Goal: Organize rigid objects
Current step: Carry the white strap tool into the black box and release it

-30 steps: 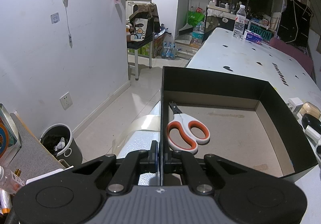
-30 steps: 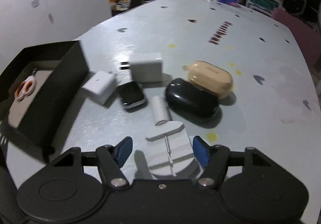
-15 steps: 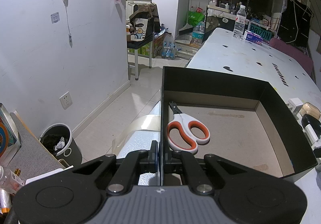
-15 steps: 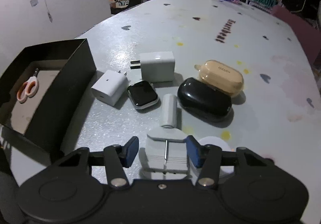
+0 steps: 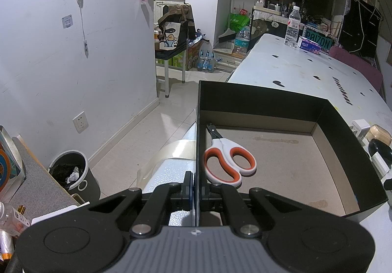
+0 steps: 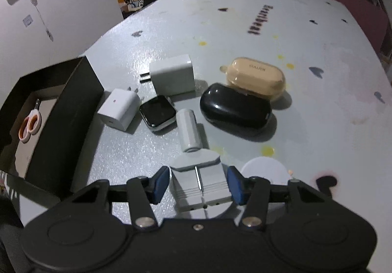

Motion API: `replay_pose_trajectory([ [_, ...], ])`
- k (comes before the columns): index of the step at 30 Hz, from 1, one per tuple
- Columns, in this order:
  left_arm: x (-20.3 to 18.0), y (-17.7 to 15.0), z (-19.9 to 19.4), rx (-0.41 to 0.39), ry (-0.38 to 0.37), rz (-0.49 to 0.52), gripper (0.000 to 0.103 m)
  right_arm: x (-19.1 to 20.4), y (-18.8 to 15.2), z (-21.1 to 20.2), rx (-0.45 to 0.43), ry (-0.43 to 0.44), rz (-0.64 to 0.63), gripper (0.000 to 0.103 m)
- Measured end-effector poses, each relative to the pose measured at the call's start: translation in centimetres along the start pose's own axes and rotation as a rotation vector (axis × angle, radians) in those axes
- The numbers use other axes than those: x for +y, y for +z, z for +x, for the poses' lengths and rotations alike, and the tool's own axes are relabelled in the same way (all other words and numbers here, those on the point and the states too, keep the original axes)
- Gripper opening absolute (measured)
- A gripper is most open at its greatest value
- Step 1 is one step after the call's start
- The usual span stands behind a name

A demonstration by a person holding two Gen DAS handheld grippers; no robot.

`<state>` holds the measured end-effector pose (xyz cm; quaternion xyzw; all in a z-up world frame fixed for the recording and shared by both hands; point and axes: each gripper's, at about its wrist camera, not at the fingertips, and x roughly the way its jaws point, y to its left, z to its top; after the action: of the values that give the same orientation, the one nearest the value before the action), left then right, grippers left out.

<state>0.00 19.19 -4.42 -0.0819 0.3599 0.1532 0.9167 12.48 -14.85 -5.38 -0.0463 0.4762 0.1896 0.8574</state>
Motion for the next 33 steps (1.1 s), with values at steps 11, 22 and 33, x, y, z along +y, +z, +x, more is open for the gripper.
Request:
replay_pose_trajectory([
  [11, 0.0, 0.0, 0.0, 0.001, 0.0, 0.0, 0.004, 0.9, 0.4, 0.6, 0.006, 0.024, -0.025, 0.055],
  [22, 0.0, 0.1, 0.0, 0.001, 0.0, 0.001, 0.004, 1.6, 0.4, 0.2, -0.005, -0.026, -0.002, 0.048],
  [33, 0.0, -0.1, 0.1, 0.002, 0.001, 0.001, 0.004, 4.4, 0.6, -7.4, -0.24, 0.127, 0.068, 0.047],
])
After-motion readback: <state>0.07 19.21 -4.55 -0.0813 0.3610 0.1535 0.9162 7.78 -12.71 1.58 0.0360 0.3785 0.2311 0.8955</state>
